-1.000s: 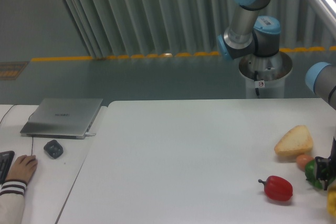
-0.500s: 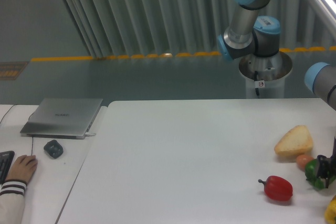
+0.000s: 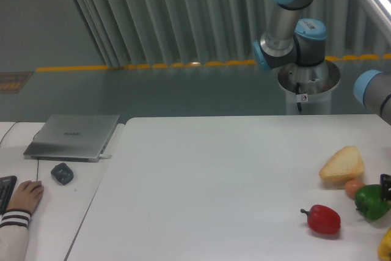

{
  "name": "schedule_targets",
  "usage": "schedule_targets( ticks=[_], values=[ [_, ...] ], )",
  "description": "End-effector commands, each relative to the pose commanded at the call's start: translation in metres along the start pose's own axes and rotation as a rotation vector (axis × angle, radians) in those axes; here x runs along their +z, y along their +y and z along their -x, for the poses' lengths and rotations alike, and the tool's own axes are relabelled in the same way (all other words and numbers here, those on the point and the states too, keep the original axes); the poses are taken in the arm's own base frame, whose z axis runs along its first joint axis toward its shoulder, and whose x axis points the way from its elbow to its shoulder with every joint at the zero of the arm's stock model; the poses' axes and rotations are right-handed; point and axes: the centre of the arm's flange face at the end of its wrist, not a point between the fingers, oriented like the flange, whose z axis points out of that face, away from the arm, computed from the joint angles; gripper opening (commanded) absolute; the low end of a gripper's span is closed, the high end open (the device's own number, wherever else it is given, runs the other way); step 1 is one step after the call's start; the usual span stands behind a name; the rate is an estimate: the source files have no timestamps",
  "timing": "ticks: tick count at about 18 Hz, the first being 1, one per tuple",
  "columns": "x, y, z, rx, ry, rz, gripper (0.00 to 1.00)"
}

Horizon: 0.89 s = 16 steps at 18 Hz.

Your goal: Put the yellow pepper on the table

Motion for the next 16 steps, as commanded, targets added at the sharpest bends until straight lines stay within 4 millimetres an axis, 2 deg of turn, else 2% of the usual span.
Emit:
schedule_targets(
  ticks=[6, 13, 16],
  values=[
    [-0.019, 0.043, 0.027, 0.278, -0.001, 0.008, 1.00],
    [-0.015, 0.057, 0.042, 0.613, 0.009, 0.008, 1.00],
    [-0.013, 0.066, 0.057, 0.613, 0.033, -0.041, 1.00]
  ],
)
